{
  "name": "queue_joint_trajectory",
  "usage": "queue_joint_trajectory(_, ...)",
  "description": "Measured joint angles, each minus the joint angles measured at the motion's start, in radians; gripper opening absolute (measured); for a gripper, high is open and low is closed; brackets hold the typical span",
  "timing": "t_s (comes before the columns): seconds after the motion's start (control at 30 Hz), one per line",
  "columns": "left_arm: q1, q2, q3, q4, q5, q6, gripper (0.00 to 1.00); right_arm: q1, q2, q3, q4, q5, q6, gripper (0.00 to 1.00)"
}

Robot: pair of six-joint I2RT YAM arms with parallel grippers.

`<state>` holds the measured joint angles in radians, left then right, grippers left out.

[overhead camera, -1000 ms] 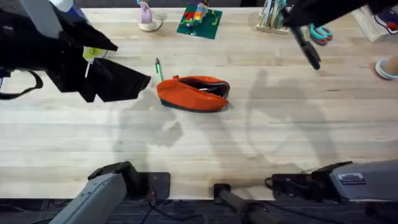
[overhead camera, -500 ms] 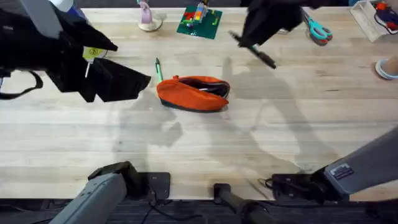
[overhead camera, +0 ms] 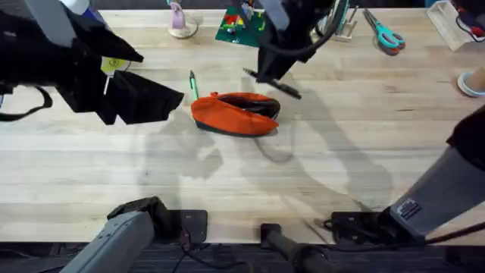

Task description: Unzip the bag, pick up the pens from the table one at a time and place them inside, then zip the bag closed.

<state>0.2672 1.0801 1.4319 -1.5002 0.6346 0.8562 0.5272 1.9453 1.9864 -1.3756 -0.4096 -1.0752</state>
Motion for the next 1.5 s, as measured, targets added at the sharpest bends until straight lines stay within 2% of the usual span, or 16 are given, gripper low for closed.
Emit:
queue_joint_trajectory(0.27, 0.000, 0.000, 0.000, 0.000, 0.000, 0.000, 0.992, 0.053, 0.001, -0.163, 0.102, -0.032, 0.007, 0.034)
queue_joint_trajectory(0.47, 0.000, 0.000, 0.000, 0.000, 0.000, 0.000, 0.993, 0.078, 0.001, -0.228, 0.211, -0.037, 0.054, 0.034)
queue_joint_trajectory(0.77, 0.000, 0.000, 0.000, 0.000, 0.000, 0.000, 0.993, 0.079, 0.007, -0.242, 0.247, -0.040, 0.081, 0.034)
queue_joint_trajectory(1.07, 0.000, 0.000, 0.000, 0.000, 0.000, 0.000, 0.994, 0.079, 0.094, -0.248, 0.268, -0.040, 0.084, 0.034)
queue_joint_trajectory(1.5, 0.000, 0.000, 0.000, 0.000, 0.000, 0.000, 0.992, 0.078, 0.095, -0.249, 0.347, -0.037, 0.089, 0.034)
